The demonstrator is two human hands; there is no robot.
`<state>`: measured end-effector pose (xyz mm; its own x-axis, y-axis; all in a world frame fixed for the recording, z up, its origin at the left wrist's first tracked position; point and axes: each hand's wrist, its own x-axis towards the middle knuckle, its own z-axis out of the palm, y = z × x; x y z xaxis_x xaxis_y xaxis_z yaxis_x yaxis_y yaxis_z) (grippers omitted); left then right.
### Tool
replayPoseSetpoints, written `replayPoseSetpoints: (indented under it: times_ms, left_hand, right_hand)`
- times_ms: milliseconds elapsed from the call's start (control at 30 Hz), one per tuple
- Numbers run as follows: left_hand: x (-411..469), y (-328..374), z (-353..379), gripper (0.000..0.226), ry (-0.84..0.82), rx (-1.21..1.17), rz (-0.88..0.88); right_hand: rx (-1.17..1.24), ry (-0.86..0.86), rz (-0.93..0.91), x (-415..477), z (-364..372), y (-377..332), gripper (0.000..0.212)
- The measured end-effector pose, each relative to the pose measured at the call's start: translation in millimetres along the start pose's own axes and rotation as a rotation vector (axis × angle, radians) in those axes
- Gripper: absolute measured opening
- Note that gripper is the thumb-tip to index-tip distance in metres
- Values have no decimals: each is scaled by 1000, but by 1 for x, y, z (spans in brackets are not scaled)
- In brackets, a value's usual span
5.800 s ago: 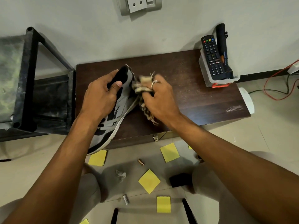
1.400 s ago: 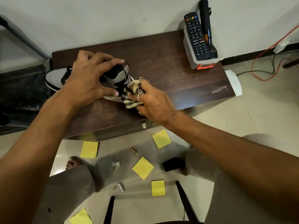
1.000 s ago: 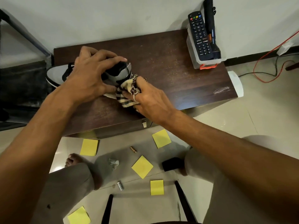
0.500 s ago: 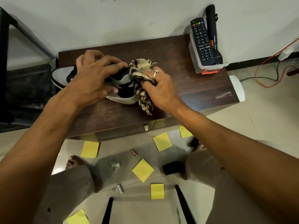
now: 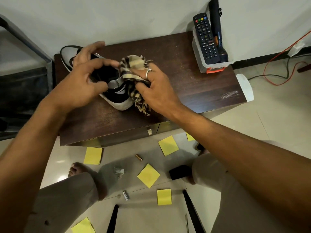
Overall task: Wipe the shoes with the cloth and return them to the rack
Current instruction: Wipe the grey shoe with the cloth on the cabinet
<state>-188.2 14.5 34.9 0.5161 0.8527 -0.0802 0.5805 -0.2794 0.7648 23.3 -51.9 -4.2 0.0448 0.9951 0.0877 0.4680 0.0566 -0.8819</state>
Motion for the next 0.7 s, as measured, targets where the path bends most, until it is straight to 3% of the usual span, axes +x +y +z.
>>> replayPoseSetpoints:
  times_ms: [67,133,233,400,500,600,700]
  left_hand:
    - [3,7,13,50,149,-190,-63]
    - [7,14,33,37,303,-160,-152]
    - [7,14,51,60,406,-18,-269]
    - [14,6,51,100,490,-294,-404]
    - [20,-6,43,118,552,-579,-574]
    - [20,-13,39,108,508,-681,-580]
    - [22,-14,43,100,524,-691,-592]
  right_hand:
    - [30,-60,13,-4,10,-2,34]
    - [13,-104,31,-9,20,0,35]
    - [-90,-144,48,-10,24,4,39]
    - [-371,-167,76,-1,12,6,24]
    - [-178,-49,76,0,11,0,37]
    - [46,-38,55,-3,23,-10,43]
    - [16,-95,118,-3,30,-7,33]
